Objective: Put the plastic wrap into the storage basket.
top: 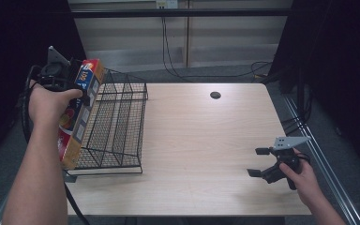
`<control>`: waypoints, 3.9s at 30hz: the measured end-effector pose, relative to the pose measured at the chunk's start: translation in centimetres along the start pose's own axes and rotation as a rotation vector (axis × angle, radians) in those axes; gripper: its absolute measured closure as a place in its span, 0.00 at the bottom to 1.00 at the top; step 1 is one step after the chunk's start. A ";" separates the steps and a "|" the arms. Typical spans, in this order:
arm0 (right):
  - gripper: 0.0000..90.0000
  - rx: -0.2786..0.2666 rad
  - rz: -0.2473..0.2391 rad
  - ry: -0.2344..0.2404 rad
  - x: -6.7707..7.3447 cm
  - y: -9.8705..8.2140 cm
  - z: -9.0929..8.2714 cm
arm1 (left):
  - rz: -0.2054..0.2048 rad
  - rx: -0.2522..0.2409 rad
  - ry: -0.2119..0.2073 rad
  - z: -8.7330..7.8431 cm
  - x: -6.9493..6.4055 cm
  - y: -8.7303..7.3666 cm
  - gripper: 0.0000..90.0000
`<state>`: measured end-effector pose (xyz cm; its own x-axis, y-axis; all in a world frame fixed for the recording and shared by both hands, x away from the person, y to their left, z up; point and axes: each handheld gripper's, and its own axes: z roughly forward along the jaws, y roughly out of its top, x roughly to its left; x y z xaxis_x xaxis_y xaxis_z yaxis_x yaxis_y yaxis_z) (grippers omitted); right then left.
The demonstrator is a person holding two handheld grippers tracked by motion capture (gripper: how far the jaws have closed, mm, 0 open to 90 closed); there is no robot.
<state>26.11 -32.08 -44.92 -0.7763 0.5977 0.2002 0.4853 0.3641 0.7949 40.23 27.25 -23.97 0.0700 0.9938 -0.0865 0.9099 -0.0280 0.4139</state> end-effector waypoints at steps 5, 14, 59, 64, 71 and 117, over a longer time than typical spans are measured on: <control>0.02 0.002 0.000 -0.001 0.0 0.0 0.1 | -0.021 0.016 0.010 0.5 0.1 0.0 0.48; 0.02 0.002 0.000 0.000 0.0 -0.1 0.1 | -0.045 0.034 0.039 1.2 0.8 0.0 0.48; 0.02 0.017 0.001 0.007 -0.2 -0.3 0.3 | -0.094 0.099 0.069 4.4 0.4 0.6 0.46; 0.02 0.018 0.000 0.007 -0.2 -0.3 0.4 | -0.100 0.115 0.067 4.9 0.6 0.4 0.45; 0.02 0.025 -0.003 0.010 -0.1 -0.3 0.5 | -0.117 0.054 0.015 4.0 0.6 0.7 0.42; 0.02 0.020 -0.016 0.002 0.2 -0.1 0.5 | 0.119 -0.034 -0.238 4.3 -7.6 -1.2 0.31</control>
<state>26.08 -31.67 -45.22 -0.7851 0.5900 0.1884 0.4806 0.3884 0.7862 40.37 19.24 -27.75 0.2739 0.9302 -0.2444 0.8754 -0.1359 0.4638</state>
